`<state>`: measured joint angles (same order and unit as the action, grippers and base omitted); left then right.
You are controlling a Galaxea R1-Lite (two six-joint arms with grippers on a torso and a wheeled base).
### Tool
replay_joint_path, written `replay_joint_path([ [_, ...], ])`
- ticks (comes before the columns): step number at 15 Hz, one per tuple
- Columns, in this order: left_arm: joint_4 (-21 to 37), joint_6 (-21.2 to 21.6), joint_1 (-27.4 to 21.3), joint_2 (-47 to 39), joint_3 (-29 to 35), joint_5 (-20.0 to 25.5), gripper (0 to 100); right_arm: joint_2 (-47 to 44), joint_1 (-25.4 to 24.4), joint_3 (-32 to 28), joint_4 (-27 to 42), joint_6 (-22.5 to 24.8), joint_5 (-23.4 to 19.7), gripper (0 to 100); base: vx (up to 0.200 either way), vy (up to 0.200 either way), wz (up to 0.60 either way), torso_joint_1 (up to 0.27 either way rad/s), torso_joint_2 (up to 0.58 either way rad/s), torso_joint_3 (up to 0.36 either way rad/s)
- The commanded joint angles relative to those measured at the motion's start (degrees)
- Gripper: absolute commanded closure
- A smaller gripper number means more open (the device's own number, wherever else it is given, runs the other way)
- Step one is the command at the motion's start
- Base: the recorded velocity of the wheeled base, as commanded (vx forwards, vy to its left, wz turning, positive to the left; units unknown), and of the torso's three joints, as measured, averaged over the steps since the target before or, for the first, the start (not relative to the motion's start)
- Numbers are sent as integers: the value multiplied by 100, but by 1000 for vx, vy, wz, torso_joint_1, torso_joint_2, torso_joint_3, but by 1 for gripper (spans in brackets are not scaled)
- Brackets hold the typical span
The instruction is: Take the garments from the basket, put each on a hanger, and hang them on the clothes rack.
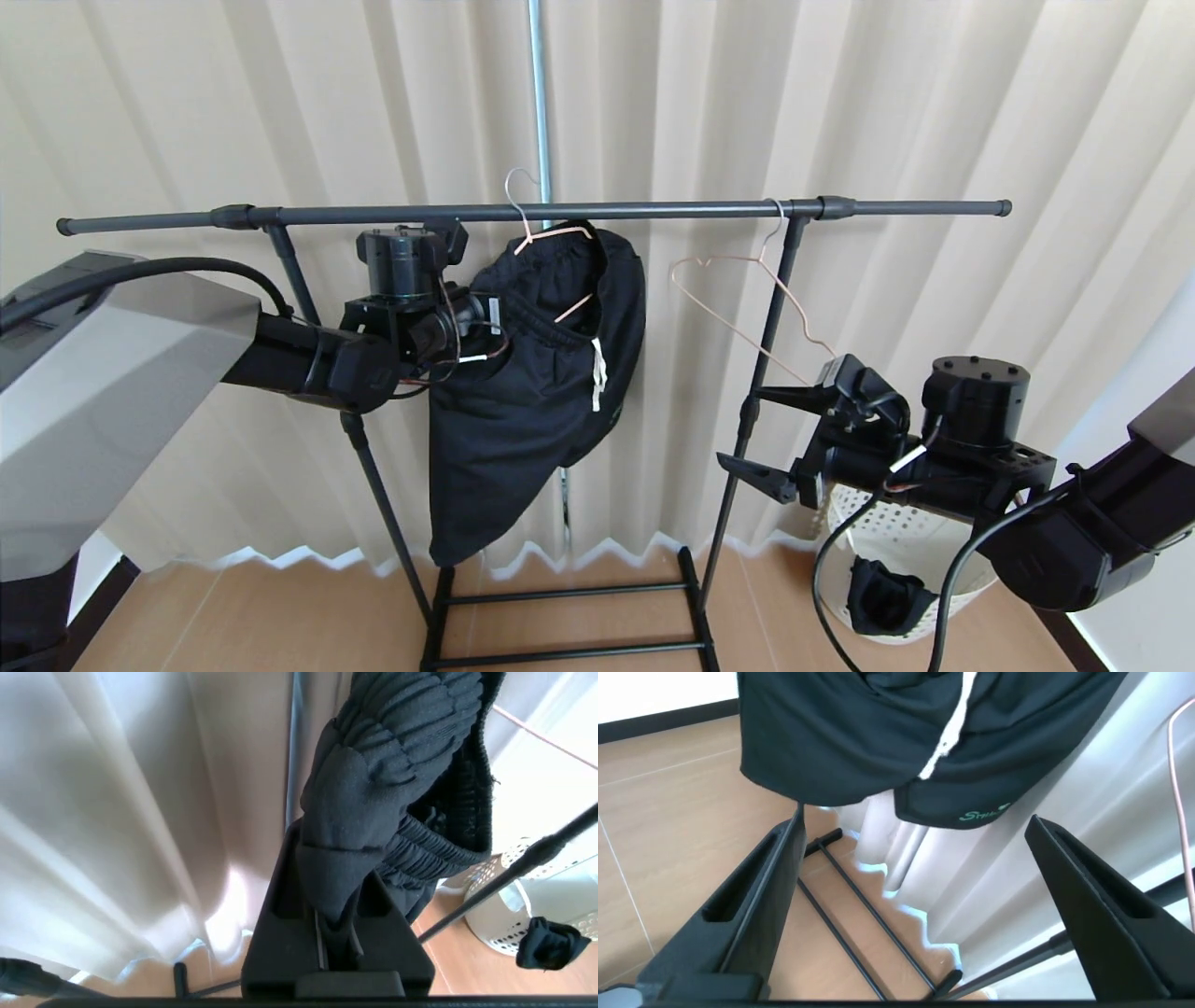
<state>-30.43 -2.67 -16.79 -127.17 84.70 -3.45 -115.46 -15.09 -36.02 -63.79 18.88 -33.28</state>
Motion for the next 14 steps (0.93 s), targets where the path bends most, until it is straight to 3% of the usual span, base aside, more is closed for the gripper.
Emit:
replay_joint_path([
  [1, 2, -14, 0, -220, 108, -7, 100, -29, -3, -10, -2, 1, 6, 0, 0, 0, 0, 0, 0, 0],
  [12, -192, -49, 26, -308, 20, -15, 100, -56, -3, -10, -2, 10, 6, 0, 0, 0, 0, 0, 0, 0],
  [13, -200, -41, 26, -299, 3, -15, 0, -56, -3, -10, -2, 10, 6, 0, 0, 0, 0, 0, 0, 0],
  [14, -200, -41, 26, -291, -6, -15, 0, -56, -3, -1, -2, 10, 6, 0, 0, 0, 0, 0, 0, 0],
])
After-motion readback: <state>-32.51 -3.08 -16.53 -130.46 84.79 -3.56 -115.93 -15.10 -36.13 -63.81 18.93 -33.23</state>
